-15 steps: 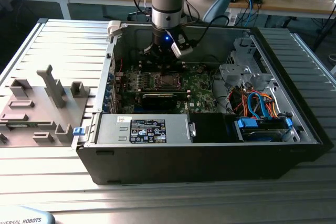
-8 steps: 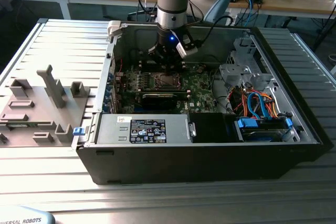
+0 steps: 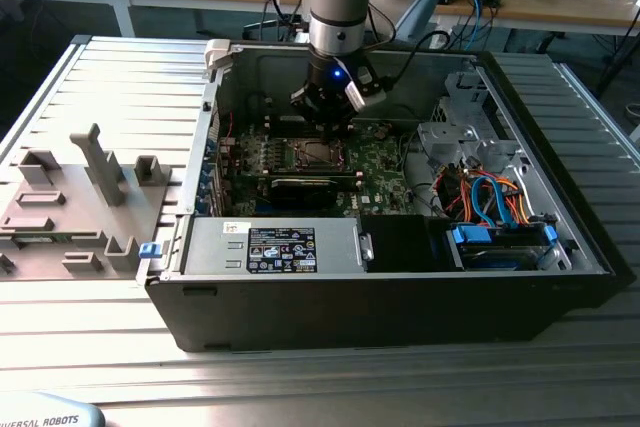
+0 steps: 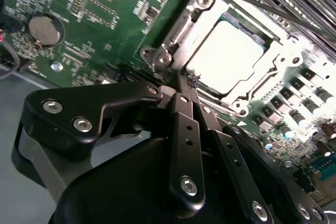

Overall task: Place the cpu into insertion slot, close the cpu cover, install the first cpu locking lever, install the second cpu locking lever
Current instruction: 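Install the first cpu locking lever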

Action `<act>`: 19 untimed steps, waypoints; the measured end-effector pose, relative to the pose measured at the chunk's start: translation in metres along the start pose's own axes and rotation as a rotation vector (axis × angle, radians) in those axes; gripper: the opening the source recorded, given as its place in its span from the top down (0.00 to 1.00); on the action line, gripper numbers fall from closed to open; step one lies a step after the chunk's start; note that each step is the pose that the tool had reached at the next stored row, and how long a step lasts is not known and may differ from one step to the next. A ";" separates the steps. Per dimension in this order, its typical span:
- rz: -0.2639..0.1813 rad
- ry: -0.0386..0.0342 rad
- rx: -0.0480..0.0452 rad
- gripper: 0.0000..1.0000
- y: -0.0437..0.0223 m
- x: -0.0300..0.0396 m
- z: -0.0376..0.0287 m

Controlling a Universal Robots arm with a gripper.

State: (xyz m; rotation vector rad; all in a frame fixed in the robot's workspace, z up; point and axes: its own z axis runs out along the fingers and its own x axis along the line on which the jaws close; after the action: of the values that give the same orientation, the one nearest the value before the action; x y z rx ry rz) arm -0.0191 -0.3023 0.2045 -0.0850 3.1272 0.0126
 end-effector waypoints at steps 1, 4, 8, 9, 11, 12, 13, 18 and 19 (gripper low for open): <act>0.000 0.0008 0.0000 0.89 -0.0002 -0.0029 0.0001; 0.000 0.0023 0.0000 0.89 -0.0005 -0.0067 0.0003; 0.000 0.0029 0.0000 0.89 -0.0007 -0.0080 0.0012; 0.000 0.0029 -0.0001 0.89 -0.0007 -0.0081 0.0015; 0.000 0.0029 -0.0015 0.89 -0.0007 -0.0081 0.0019; 0.000 0.0029 -0.0028 0.89 -0.0007 -0.0081 0.0022; 0.000 0.0026 -0.0052 0.89 -0.0006 -0.0081 0.0028; 0.000 0.0019 -0.0110 0.89 -0.0007 -0.0082 0.0019; 0.000 0.0009 -0.0127 0.89 -0.0005 -0.0083 0.0000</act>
State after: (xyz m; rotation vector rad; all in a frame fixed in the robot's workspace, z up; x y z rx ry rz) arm -0.0108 -0.3023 0.2046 -0.0850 3.1283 0.0324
